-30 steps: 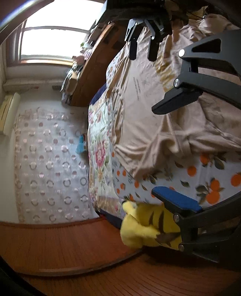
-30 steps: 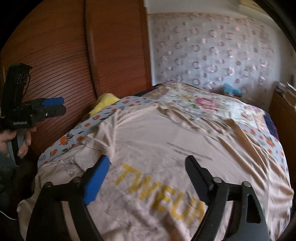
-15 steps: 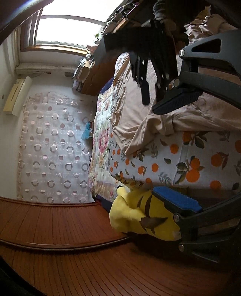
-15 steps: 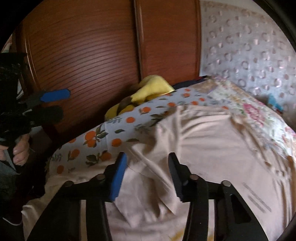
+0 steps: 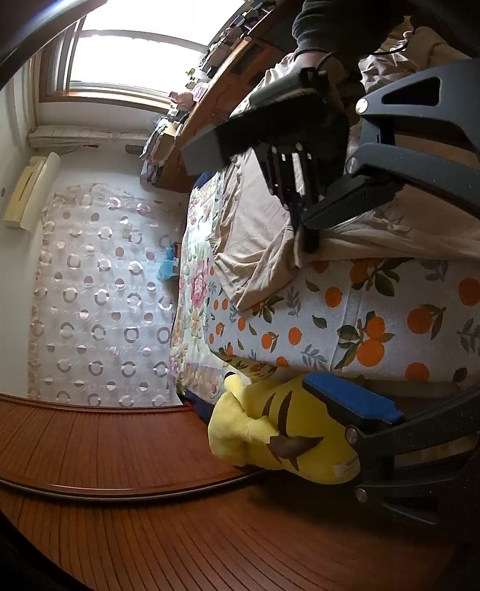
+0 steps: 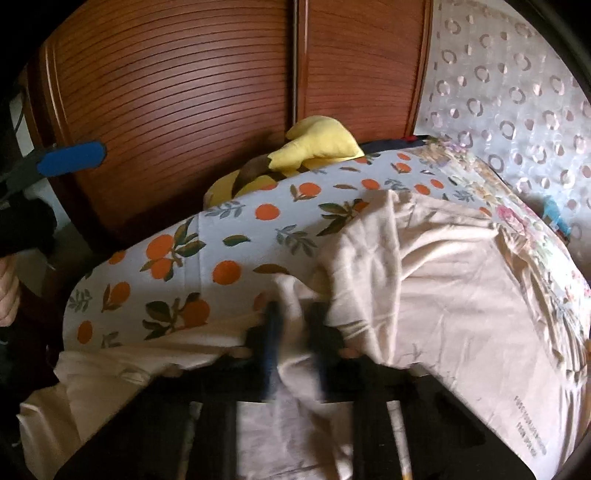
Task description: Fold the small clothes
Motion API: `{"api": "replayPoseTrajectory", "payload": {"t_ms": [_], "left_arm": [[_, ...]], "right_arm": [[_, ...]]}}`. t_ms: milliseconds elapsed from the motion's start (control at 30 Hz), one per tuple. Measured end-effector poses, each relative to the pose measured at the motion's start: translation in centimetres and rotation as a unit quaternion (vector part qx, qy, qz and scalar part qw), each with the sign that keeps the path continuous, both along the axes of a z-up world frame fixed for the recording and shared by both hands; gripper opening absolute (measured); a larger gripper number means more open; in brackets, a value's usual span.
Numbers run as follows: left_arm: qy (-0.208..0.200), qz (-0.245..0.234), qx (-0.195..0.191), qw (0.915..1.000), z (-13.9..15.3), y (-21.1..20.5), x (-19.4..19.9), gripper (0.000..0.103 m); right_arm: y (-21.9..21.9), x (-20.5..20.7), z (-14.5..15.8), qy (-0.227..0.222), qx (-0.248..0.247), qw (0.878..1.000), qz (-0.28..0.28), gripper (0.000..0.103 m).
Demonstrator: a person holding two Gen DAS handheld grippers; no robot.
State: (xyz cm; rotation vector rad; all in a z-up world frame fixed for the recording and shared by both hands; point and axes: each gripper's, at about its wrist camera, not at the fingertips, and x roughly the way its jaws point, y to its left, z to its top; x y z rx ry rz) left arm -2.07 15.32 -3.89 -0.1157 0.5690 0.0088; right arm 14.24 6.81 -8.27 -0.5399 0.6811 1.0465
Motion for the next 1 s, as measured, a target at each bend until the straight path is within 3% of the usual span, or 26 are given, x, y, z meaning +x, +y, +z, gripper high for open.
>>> {"api": "replayPoseTrajectory", "payload": {"t_ms": [300, 400, 533, 633, 700, 800, 1000], "left_arm": [[0.007, -0.008, 0.001, 0.9999, -0.3, -0.9, 0.4, 0.081], [0.009, -0.011, 0.0, 0.9999, -0.4, -1.2, 0.6, 0.081], [0.013, -0.014, 0.002, 0.9998, -0.5, -1.7, 0.9, 0.081], [0.017, -0.016, 0.002, 0.9997, -0.6, -2.0, 1.1, 0.081], [0.019, -0.018, 0.001, 0.9997, -0.7, -2.1, 1.4, 0.081], [0.026, -0.02, 0.005, 0.9995, -0.8, -2.3, 2.2, 0.081], [0.037, -0.027, 0.005, 0.9989, -1.3, -3.0, 3.6, 0.081]], "right_arm": [[-4.9, 1.5, 4.0, 0.011, 0.12, 0.991, -0.056, 0.006], [-6.7, 3.2, 4.3, -0.009, 0.126, 0.985, -0.119, 0.006], [-9.3, 6.4, 3.1, 0.002, 0.11, 0.971, -0.214, 0.006], [-10.3, 7.2, 2.1, -0.006, 0.09, 0.965, -0.244, 0.023], [-10.5, 7.6, 1.4, 0.001, 0.08, 0.964, -0.253, 0.045], [-11.2, 7.3, 1.1, -0.001, 0.082, 0.965, -0.248, 0.045], [-15.2, 4.9, 3.7, -0.017, 0.09, 0.965, -0.246, 0.045]]}}
